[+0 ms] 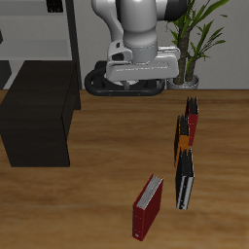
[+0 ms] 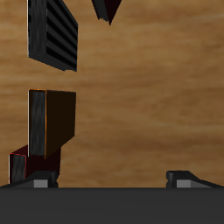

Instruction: Place the right red book flat on top of the shelf

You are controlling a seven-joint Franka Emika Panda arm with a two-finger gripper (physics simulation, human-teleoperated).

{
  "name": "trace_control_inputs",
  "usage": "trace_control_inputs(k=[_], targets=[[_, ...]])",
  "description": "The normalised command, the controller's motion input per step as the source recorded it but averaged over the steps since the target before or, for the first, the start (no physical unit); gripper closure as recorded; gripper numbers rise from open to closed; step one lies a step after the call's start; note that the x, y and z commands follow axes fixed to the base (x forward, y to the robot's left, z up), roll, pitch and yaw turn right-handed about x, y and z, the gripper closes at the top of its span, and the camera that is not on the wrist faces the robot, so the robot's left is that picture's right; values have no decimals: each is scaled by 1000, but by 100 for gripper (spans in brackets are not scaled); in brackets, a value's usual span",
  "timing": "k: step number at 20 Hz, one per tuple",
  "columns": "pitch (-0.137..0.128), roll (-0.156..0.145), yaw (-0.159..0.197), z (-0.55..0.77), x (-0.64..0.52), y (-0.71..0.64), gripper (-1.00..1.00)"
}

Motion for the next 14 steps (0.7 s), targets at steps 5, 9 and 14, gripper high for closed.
trace_control_inputs(k=[5,9,14], targets=[[28,-78,-31,69,347,-85,-100],[-63,-88,56,97,349,32,-100],[-33,-57,7,73,318,49,-100]])
